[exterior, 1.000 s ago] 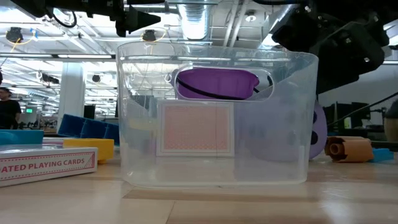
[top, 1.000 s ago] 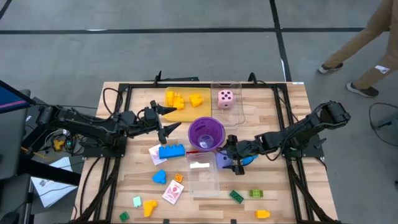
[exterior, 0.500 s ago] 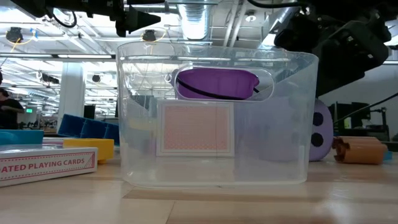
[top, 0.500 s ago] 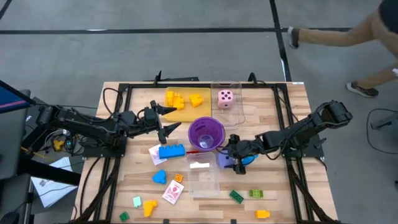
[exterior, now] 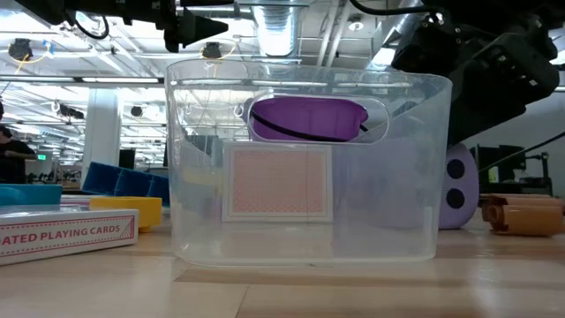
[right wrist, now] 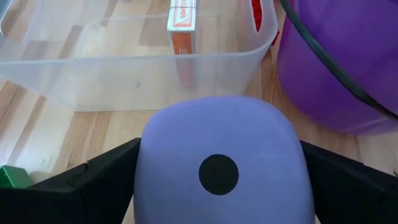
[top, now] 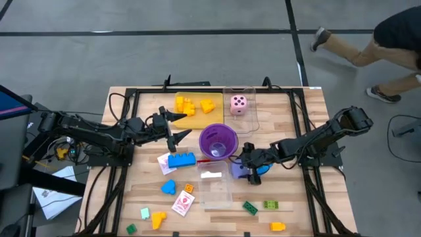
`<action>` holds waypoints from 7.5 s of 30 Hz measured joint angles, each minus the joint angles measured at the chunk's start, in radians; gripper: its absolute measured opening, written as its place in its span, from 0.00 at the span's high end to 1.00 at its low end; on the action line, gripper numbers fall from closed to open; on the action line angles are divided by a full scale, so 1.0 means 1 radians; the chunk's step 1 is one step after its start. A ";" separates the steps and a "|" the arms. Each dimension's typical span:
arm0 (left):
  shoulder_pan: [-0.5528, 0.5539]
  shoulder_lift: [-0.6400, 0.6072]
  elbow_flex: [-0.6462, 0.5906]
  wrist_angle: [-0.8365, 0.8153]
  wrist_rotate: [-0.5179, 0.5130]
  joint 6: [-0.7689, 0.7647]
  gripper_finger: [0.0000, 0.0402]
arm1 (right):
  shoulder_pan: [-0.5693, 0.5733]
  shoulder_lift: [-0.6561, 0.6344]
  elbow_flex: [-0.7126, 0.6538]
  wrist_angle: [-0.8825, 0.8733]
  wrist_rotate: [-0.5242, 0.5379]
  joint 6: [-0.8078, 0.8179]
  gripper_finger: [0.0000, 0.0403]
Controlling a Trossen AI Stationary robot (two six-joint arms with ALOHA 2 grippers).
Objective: Pick & Place Toys
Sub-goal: Put the purple dice into the top transparent bin, then put the blue game piece into the yellow bin
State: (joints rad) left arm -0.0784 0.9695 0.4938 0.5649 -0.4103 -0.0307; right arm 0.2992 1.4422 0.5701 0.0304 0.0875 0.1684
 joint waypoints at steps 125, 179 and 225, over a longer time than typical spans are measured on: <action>-0.001 0.000 0.000 -0.051 0.000 0.000 0.20 | -0.897 0.039 0.468 -0.557 -0.483 -0.560 0.11; -0.001 0.000 0.000 -0.064 0.000 -0.001 0.20 | -0.905 -0.067 0.485 -0.636 -0.455 -0.490 0.01; -0.001 0.000 0.000 -0.075 0.000 0.026 0.20 | 0.596 -0.237 0.484 -1.155 1.078 0.841 0.01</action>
State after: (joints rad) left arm -0.0795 0.9699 0.4938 0.4900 -0.4103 -0.0051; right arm 0.8951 1.2052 1.0546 -1.1251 1.1657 1.0094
